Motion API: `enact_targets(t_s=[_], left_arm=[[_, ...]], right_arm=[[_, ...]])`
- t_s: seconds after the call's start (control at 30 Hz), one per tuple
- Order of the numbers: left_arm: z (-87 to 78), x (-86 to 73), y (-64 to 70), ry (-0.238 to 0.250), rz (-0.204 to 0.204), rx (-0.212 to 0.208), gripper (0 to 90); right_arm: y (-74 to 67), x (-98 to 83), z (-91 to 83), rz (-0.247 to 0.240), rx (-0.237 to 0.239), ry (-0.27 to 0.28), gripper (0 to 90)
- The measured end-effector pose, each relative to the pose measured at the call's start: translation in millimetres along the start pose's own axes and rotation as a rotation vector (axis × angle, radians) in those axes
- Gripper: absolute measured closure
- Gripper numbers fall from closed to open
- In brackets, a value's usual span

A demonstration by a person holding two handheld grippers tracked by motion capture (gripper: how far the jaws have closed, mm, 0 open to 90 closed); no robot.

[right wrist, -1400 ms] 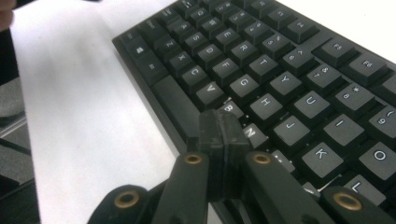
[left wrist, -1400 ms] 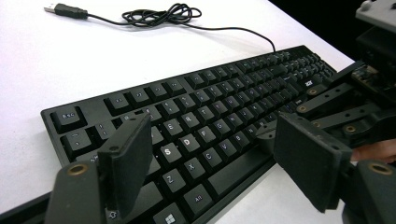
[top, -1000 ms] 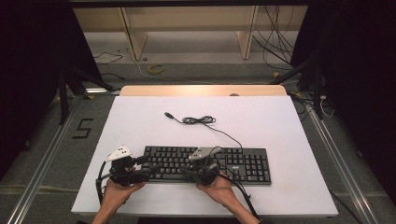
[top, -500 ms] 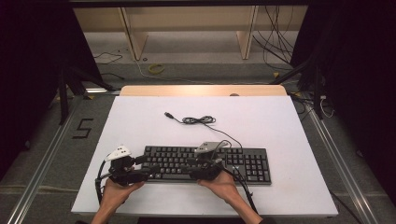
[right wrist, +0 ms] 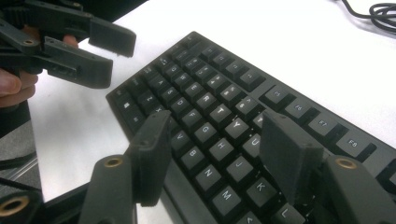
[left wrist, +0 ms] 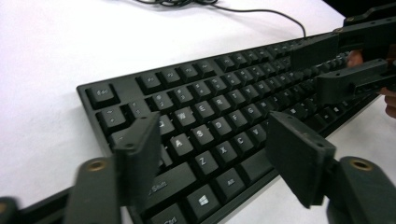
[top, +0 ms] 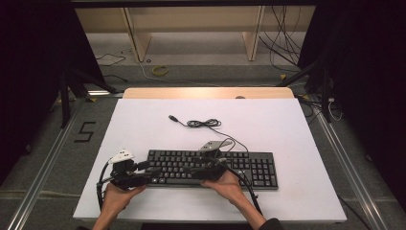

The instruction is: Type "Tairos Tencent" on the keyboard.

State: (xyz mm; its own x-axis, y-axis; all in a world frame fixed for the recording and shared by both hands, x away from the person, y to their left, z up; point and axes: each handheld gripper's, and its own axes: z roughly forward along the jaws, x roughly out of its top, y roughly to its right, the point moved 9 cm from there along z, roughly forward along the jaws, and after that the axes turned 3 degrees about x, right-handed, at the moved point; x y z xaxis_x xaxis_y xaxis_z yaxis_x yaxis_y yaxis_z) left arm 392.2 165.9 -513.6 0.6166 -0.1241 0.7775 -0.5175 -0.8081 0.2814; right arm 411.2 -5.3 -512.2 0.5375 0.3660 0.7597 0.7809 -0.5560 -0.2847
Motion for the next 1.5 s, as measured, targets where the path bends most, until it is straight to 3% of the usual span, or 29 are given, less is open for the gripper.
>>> enact_targets(t_s=[0.13,0.2,0.4,0.93,1.03,1.5], left_arm=[[1.0,-2.7,-3.6,-0.022,-0.017,0.008,46.3],[0.8,-4.1,-5.3,-0.033,-0.006,0.020,50.5],[2.3,-10.2,-9.5,-0.085,0.025,0.062,64.8],[4.4,-15.7,-11.2,-0.128,0.061,0.072,89.1],[4.4,-16.2,-11.1,-0.135,0.069,0.071,89.3],[6.9,-18.9,-13.9,-0.160,0.064,0.075,89.4]], right_arm=[[1.4,2.1,5.9,0.001,-0.004,-0.006,41.6],[1.7,3.7,8.9,0.001,-0.006,-0.006,42.5],[0.8,7.5,15.2,-0.014,-0.010,-0.005,56.7],[1.7,10.7,34.1,-0.041,-0.031,-0.043,86.4],[1.5,11.6,37.7,-0.037,-0.036,-0.052,90.0],[5.7,8.9,51.5,-0.031,-0.058,-0.092,90.0]])
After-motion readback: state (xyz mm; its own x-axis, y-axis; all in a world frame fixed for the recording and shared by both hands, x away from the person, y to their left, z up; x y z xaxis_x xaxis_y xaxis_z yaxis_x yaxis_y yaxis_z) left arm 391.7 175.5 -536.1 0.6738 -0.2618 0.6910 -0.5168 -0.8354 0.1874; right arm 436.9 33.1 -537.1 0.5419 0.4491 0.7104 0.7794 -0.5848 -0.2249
